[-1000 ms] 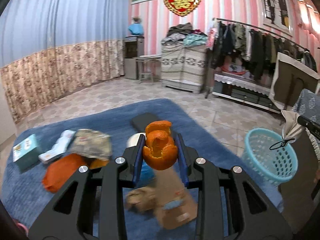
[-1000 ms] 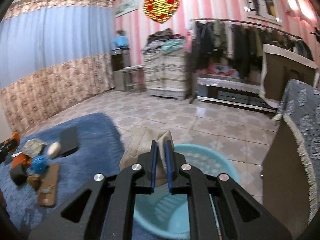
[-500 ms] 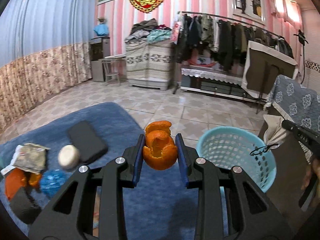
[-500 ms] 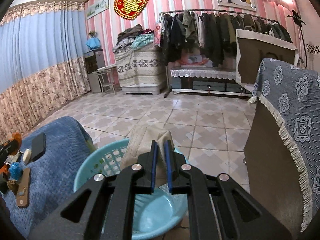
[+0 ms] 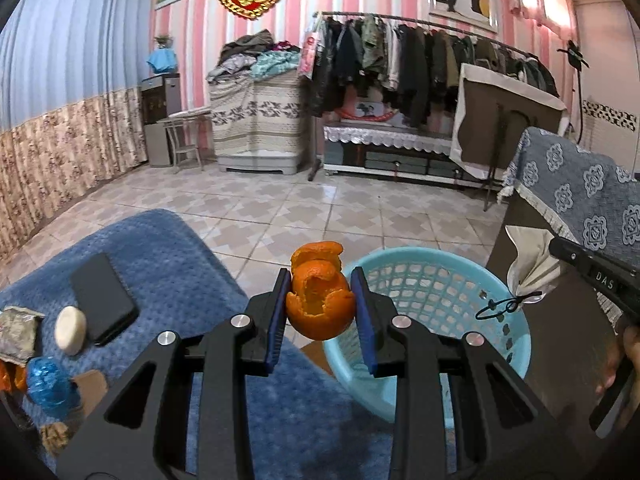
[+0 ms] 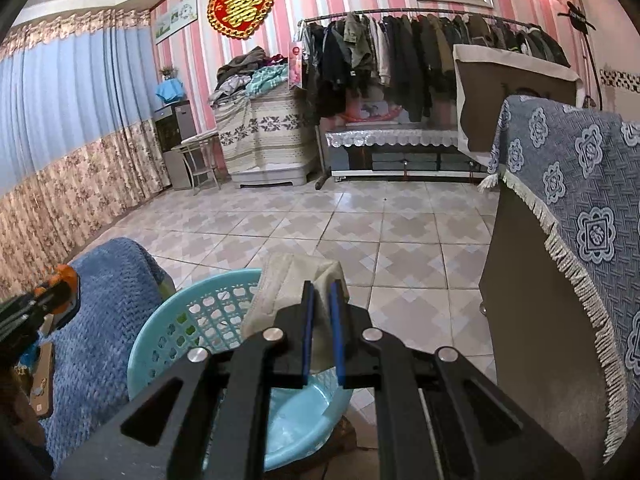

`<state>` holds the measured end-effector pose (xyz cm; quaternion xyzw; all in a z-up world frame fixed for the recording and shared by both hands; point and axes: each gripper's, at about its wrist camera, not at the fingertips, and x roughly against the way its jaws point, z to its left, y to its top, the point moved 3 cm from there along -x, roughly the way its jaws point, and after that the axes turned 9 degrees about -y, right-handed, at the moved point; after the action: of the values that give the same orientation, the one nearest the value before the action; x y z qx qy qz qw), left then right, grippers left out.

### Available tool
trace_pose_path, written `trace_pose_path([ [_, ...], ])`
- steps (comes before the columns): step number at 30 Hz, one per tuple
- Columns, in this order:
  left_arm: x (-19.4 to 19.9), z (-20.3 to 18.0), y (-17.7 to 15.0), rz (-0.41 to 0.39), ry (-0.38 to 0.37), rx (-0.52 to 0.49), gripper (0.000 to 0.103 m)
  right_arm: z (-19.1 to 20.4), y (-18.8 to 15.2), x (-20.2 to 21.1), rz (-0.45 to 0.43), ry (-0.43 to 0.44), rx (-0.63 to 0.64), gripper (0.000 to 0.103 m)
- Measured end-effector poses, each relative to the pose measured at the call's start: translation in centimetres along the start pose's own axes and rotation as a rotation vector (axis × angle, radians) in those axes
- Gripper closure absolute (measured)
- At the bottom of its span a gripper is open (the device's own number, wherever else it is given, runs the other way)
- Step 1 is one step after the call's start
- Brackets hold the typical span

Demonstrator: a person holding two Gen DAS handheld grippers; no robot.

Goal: Collect trash
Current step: 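Carry the orange peel and beige cloth in both grippers over the blue basket, then open both grippers to drop the peel and cloth into the basket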

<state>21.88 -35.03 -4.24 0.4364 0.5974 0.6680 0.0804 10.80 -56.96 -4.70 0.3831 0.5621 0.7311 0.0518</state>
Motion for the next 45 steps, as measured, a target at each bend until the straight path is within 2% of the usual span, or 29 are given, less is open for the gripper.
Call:
trace_pose_path([
  [7, -3.2, -2.6, 0.0, 0.028, -0.058, -0.061, 0.072, -0.4, -0.2, -0.5, 0.011, -0.007, -0.015, 0.094],
  [14, -6.6, -3.0, 0.2, 0.073, -0.094, -0.047, 0.072, -0.3, -0.5, -0.9, 0.021, -0.008, -0.009, 0.094],
  [16, -7.2, -3.0, 0.5, 0.074, -0.102, -0.045, 0.07, -0.2, -0.5, -1.1, 0.025, -0.009, -0.006, 0.094],
  [17, -7.4, -3.1, 0.8, 0.074, -0.112, -0.046, 0.062, -0.1, -0.6, -1.1, 0.026, -0.009, -0.004, 0.094],
  [18, -7.5, -3.0, 1.1, 0.067, -0.105, -0.051, 0.05, 0.0, -0.7, -1.3, 0.029, -0.008, -0.002, 0.094],
  [20, -7.3, -2.9, 1.6, 0.042, -0.077, -0.057, 0.036, 0.2, -0.8, -1.4, 0.032, -0.008, 0.003, 0.094],
  [24, -6.7, -1.7, 2.0, 0.026, -0.056, -0.037, 0.021, 0.3, -0.7, -1.4, 0.033, -0.009, 0.003, 0.094],
  [27, -5.6, 0.0, 2.5, 0.0, 0.006, -0.011, 0.012, 0.5, -0.7, -1.5, 0.033, -0.004, 0.002, 0.094],
  [32, -3.2, 2.4, 2.8, -0.036, 0.098, -0.003, 0.006, 1.9, -0.9, -1.8, 0.035, 0.005, 0.015, 0.094],
  [36, -1.3, 3.6, 2.5, -0.058, 0.172, -0.011, 0.005, 3.1, -1.3, -2.0, 0.037, 0.011, 0.009, 0.094],
  [45, 1.5, 5.4, 1.8, -0.067, 0.188, 0.031, 0.005, 6.0, -2.0, -2.4, 0.036, -0.005, 0.052, 0.092],
])
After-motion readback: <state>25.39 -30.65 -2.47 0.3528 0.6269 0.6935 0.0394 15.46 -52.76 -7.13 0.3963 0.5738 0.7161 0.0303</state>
